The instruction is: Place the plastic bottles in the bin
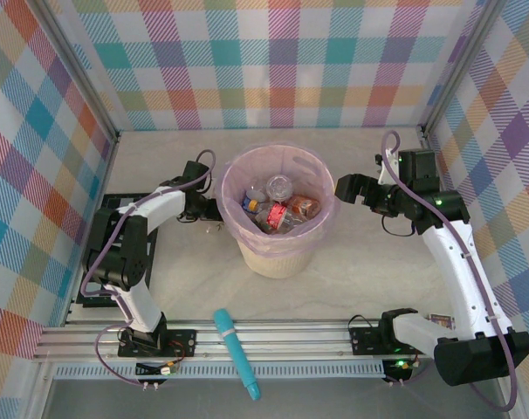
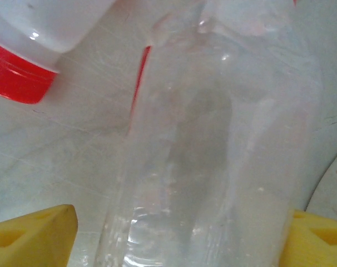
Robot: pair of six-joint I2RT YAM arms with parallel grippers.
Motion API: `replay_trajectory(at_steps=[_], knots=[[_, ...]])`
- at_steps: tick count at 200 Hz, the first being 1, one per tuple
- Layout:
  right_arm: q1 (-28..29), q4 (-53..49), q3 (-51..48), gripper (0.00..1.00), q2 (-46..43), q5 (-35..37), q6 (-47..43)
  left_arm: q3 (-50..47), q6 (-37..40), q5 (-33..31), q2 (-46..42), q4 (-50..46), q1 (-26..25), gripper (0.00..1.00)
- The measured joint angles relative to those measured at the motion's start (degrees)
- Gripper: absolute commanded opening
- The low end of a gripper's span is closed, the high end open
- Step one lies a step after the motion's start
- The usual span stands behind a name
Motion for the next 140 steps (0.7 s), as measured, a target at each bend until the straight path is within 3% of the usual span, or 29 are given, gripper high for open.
replay_trajectory(at_steps=[27, 74, 140], knots=[[0.0, 0.0, 0.0, 0.99, 0.0, 0.0, 0.0, 0.0, 0.2, 0.0, 0.0, -0.1, 0.0, 0.69], [0.0, 0.0, 0.0, 0.98, 0.0, 0.0, 0.0, 0.2, 0.2, 0.1, -1.1, -1.7, 0.0, 0.66], [0.0, -0.7, 1.2, 0.99, 0.0, 0.2, 0.0, 4.7, -2.7, -2.2, -14.8, -8.7, 0.0, 0.56]])
